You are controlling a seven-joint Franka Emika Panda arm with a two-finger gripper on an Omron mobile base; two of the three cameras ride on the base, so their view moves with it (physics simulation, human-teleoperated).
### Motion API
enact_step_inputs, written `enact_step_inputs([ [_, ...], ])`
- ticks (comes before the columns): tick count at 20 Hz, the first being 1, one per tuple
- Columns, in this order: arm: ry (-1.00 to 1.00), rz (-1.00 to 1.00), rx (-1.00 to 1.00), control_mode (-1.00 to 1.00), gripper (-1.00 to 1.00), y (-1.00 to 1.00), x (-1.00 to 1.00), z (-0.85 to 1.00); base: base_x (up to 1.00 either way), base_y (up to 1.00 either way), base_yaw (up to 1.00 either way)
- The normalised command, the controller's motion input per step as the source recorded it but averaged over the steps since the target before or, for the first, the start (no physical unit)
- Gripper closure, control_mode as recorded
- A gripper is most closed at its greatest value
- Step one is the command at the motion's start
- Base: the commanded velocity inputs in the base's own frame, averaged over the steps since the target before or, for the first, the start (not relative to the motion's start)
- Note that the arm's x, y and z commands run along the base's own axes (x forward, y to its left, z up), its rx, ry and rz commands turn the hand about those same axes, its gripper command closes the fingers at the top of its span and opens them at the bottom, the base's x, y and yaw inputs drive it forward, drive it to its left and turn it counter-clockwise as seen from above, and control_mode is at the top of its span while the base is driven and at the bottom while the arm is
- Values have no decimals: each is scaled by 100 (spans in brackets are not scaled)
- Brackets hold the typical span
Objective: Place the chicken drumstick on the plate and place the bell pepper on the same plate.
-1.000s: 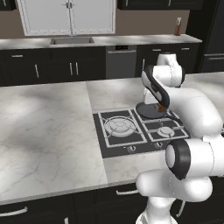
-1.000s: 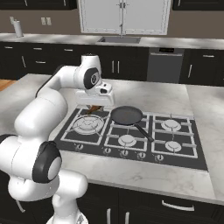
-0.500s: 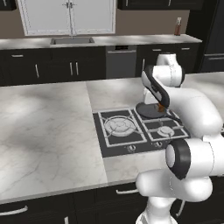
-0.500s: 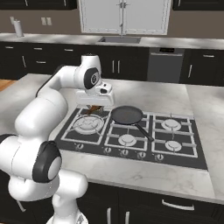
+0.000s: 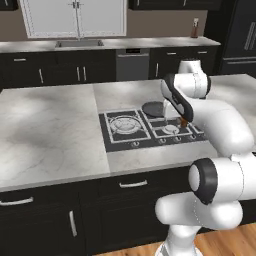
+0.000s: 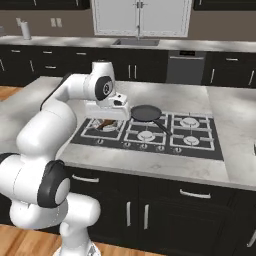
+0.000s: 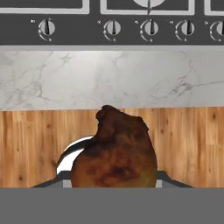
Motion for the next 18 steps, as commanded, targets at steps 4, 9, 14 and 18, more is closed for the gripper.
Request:
enact_step_inputs([
  [4, 0, 0, 0, 100, 100, 0, 0, 0, -12, -77, -1],
  [9, 0, 0, 0, 100, 100, 0, 0, 0, 0, -87, -1],
  [14, 0, 0, 0, 100, 100, 0, 0, 0, 0, -87, -2],
  [18, 0, 0, 0, 100, 100, 0, 0, 0, 0, -93, 0],
])
